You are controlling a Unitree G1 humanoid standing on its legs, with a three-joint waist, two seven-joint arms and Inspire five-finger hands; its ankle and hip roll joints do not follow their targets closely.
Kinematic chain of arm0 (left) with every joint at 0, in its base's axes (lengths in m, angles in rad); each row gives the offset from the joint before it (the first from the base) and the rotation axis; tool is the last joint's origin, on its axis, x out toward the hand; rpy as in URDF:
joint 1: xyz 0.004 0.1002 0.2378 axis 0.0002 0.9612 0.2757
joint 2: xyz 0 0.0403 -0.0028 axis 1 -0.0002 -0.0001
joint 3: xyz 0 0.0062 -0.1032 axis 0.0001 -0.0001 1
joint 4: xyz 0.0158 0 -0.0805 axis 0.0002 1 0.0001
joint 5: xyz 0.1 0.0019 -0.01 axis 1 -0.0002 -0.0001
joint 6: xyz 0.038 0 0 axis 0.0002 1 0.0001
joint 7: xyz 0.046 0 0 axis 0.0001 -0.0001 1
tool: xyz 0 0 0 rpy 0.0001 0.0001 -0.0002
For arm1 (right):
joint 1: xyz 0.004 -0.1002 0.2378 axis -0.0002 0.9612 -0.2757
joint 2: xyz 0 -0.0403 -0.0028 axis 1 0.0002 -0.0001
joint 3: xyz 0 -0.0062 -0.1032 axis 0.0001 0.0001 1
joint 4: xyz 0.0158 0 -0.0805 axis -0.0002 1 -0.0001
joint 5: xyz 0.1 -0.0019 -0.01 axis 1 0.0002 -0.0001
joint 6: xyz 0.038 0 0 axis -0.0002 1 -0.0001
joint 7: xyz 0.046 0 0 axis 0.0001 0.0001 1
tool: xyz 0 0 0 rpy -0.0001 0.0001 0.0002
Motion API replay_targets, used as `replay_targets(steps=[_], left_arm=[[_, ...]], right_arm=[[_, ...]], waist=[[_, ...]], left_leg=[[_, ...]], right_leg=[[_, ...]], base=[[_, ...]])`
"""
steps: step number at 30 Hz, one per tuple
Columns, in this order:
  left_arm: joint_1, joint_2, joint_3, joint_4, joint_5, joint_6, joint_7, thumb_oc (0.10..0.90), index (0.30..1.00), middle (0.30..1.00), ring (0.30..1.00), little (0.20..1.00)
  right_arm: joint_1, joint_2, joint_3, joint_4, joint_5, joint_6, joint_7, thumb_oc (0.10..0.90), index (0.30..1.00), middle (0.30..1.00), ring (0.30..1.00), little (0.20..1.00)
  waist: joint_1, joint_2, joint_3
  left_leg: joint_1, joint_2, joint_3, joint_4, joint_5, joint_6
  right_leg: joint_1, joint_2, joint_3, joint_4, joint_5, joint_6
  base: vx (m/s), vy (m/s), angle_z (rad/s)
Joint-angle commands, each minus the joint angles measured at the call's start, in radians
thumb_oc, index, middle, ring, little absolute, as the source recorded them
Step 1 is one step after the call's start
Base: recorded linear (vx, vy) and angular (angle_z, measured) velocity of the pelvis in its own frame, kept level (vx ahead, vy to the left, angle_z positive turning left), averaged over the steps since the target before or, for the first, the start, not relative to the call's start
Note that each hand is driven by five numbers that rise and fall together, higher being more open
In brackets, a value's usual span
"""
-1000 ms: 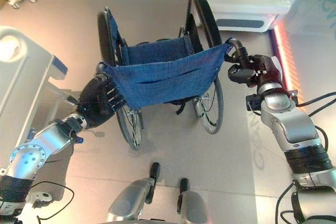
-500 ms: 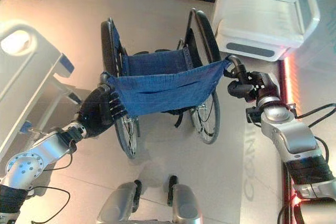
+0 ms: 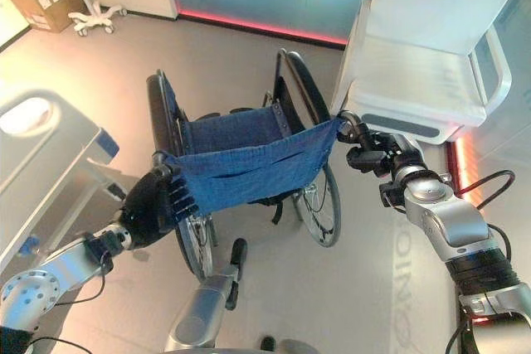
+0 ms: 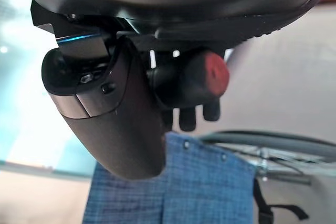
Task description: Push the wheelchair next to the bed
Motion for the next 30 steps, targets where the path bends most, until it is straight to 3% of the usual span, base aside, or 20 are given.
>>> replay_targets(steps=[1, 3, 4, 5, 7, 9, 11, 13, 15, 16, 19, 21, 24, 25, 26, 27, 30], left_arm=[[-0.166, 0.017, 0.194, 0.113, 0.066, -0.149, 0.030, 0.400, 0.300, 0.300, 0.300, 0.300], [-0.178, 0.026, 0.203, 0.131, 0.066, -0.134, 0.020, 0.400, 0.300, 0.300, 0.300, 0.300], [-0.186, 0.035, 0.210, 0.138, 0.066, -0.128, 0.011, 0.400, 0.300, 0.300, 0.300, 0.300], [-0.203, 0.055, 0.219, 0.145, 0.052, -0.116, 0.004, 0.400, 0.300, 0.300, 0.300, 0.300], [-0.222, 0.074, 0.223, 0.150, 0.039, -0.105, 0.006, 0.400, 0.300, 0.300, 0.300, 0.300], [-0.235, 0.086, 0.218, 0.150, 0.034, -0.118, -0.002, 0.400, 0.300, 0.300, 0.300, 0.300], [-0.243, 0.106, 0.229, 0.129, 0.016, -0.134, 0.003, 0.400, 0.300, 0.300, 0.300, 0.300], [-0.247, 0.105, 0.228, 0.119, 0.017, -0.149, 0.008, 0.400, 0.300, 0.300, 0.300, 0.300], [-0.261, 0.093, 0.222, 0.113, 0.023, -0.165, 0.016, 0.400, 0.300, 0.300, 0.300, 0.300], [-0.260, 0.088, 0.219, 0.105, 0.023, -0.167, 0.024, 0.400, 0.300, 0.300, 0.300, 0.300], [-0.247, 0.099, 0.219, 0.104, 0.039, -0.166, 0.038, 0.400, 0.300, 0.300, 0.300, 0.300], [-0.232, 0.109, 0.231, 0.098, 0.025, -0.166, 0.034, 0.400, 0.300, 0.300, 0.300, 0.300], [-0.199, 0.099, 0.266, 0.083, 0.021, -0.150, 0.016, 0.400, 0.300, 0.300, 0.300, 0.300], [-0.177, 0.084, 0.274, 0.071, 0.024, -0.144, 0.008, 0.400, 0.300, 0.300, 0.300, 0.300], [-0.168, 0.080, 0.278, 0.064, 0.025, -0.140, 0.005, 0.400, 0.300, 0.300, 0.300, 0.300], [-0.143, 0.070, 0.286, 0.043, 0.017, -0.127, 0.008, 0.400, 0.300, 0.300, 0.300, 0.300], [-0.101, 0.052, 0.307, 0.027, 0.046, -0.124, -0.008, 0.400, 0.300, 0.300, 0.300, 0.300]], right_arm=[[-0.053, 0.031, 0.028, -0.086, -0.055, -0.154, 0.134, 0.400, 0.300, 0.300, 0.300, 0.300], [-0.058, 0.039, 0.032, -0.078, -0.052, -0.158, 0.126, 0.400, 0.300, 0.300, 0.300, 0.300], [-0.062, 0.045, 0.035, -0.077, -0.048, -0.159, 0.112, 0.400, 0.300, 0.300, 0.300, 0.300], [-0.072, 0.054, 0.039, -0.078, -0.042, -0.161, 0.093, 0.400, 0.300, 0.300, 0.300, 0.300], [-0.100, 0.064, 0.046, -0.075, -0.050, -0.154, 0.084, 0.400, 0.300, 0.300, 0.300, 0.300], [-0.113, 0.060, 0.042, -0.080, -0.066, -0.147, 0.080, 0.400, 0.300, 0.300, 0.300, 0.300], [-0.111, 0.044, 0.019, -0.091, -0.082, -0.159, 0.077, 0.400, 0.300, 0.300, 0.300, 0.300], [-0.112, 0.038, 0.006, -0.092, -0.092, -0.169, 0.082, 0.400, 0.300, 0.300, 0.300, 0.300], [-0.140, 0.026, 0.002, -0.080, -0.089, -0.176, 0.090, 0.400, 0.300, 0.300, 0.300, 0.300], [-0.156, 0.017, 0.006, -0.078, -0.078, -0.169, 0.085, 0.400, 0.300, 0.300, 0.300, 0.300], [-0.189, 0.001, 0.013, -0.100, -0.048, -0.124, 0.078, 0.400, 0.300, 0.300, 0.300, 0.300], [-0.193, -0.010, 0.005, -0.126, -0.033, -0.093, 0.079, 0.400, 0.300, 0.300, 0.300, 0.300], [-0.221, -0.024, 0.007, -0.123, -0.022, -0.055, 0.100, 0.400, 0.300, 0.300, 0.300, 0.300], [-0.233, -0.036, 0.013, -0.117, -0.011, -0.044, 0.106, 0.400, 0.300, 0.300, 0.300, 0.300], [-0.237, -0.042, 0.018, -0.118, -0.006, -0.041, 0.104, 0.400, 0.300, 0.300, 0.300, 0.300], [-0.245, -0.062, 0.038, -0.124, 0.011, -0.043, 0.098, 0.400, 0.300, 0.300, 0.300, 0.300], [-0.269, -0.075, 0.077, -0.122, 0.035, -0.064, 0.082, 0.400, 0.300, 0.300, 0.300, 0.300]], waist=[[-0.021, -0.074, -0.100], [-0.010, -0.084, -0.111], [-0.006, -0.089, -0.117], [-0.001, -0.091, -0.124], [-0.003, -0.082, -0.123], [-0.012, -0.076, -0.114], [-0.023, -0.068, -0.088], [-0.029, -0.066, -0.067], [-0.042, -0.067, -0.032], [-0.051, -0.077, -0.020], [-0.078, -0.092, -0.003], [-0.088, -0.093, -0.001], [-0.091, -0.086, -0.028], [-0.087, -0.082, -0.053], [-0.087, -0.079, -0.060], [-0.078, -0.088, -0.070], [-0.058, -0.096, -0.067]], left_leg=[[-0.012, -0.058, 0.038, 0.015, 0.147, 0.044], [-0.001, -0.074, 0.034, 0.024, 0.131, 0.061], [0.012, -0.085, 0.038, 0.025, 0.120, 0.074], [0.040, -0.099, 0.034, 0.016, 0.106, 0.093], [0.068, -0.100, 0.022, 0.021, 0.086, 0.101], [0.076, -0.104, 0.009, 0.041, 0.069, 0.100], [0.076, -0.109, -0.024, 0.104, 0.044, 0.085], [0.077, -0.109, -0.046, 0.152, 0.034, 0.073], [0.094, -0.113, -0.073, 0.213, 0.002, 0.062], [0.111, -0.117, -0.079, 0.237, -0.031, 0.061], [0.176, -0.112, -0.105, 0.277, -0.150, 0.072], [0.218, -0.099, -0.138, 0.302, -0.199, 0.076], [0.285, -0.056, -0.173, 0.310, -0.179, 0.066], [0.308, -0.028, -0.191, 0.341, -0.101, 0.043], [0.304, -0.017, -0.196, 0.367, -0.059, 0.033], [0.264, -0.007, -0.192, 0.524, 0.048, 0.015], [0.143, -0.055, -0.175, 0.780, 0.105, 0.010]], right_leg=[[-0.043, 0.018, -0.104, 0.133, 0.123, 0.069], [-0.059, 0.009, -0.133, 0.218, 0.170, 0.093], [-0.084, 0.004, -0.151, 0.307, 0.225, 0.121], [-0.154, 0.004, -0.163, 0.461, 0.333, 0.174], [-0.242, -0.028, -0.187, 0.519, 0.350, 0.183], [-0.289, -0.060, -0.210, 0.465, 0.300, 0.161], [-0.326, -0.080, -0.223, 0.309, 0.240, 0.118], [-0.341, -0.101, -0.236, 0.218, 0.232, 0.099], [-0.365, -0.139, -0.227, 0.103, 0.294, 0.112], [-0.391, -0.172, -0.199, 0.041, 0.364, 0.141], [-0.475, -0.239, -0.135, -0.053, 0.490, 0.195], [-0.508, -0.240, -0.111, -0.047, 0.507, 0.204], [-0.502, -0.192, -0.116, 0.018, 0.455, 0.191], [-0.494, -0.159, -0.126, 0.050, 0.430, 0.167], [-0.488, -0.148, -0.130, 0.057, 0.417, 0.154], [-0.458, -0.131, -0.157, 0.061, 0.385, 0.109], [-0.405, -0.103, -0.186, 0.070, 0.347, 0.060]], base=[[0.57, 0.150, -0.01], [0.36, 0.108, 0.05], [0.47, 0.167, 0.04], [0.36, 0.136, 0.01], [0.37, 0.107, -0.01], [0.36, 0.034, 0.18], [0.29, -0.067, 0.34], [0.21, -0.118, 0.35], [0.32, -0.211, 0.48], [0.38, -0.275, 0.37], [0.48, -0.315, 0.42], [0.57, -0.308, 0.45], [0.53, -0.251, 0.68], [0.46, -0.242, 0.92], [0.47, -0.334, 0.95], [0.32, -0.283, 0.76], [0.36, -0.305, 0.29]])
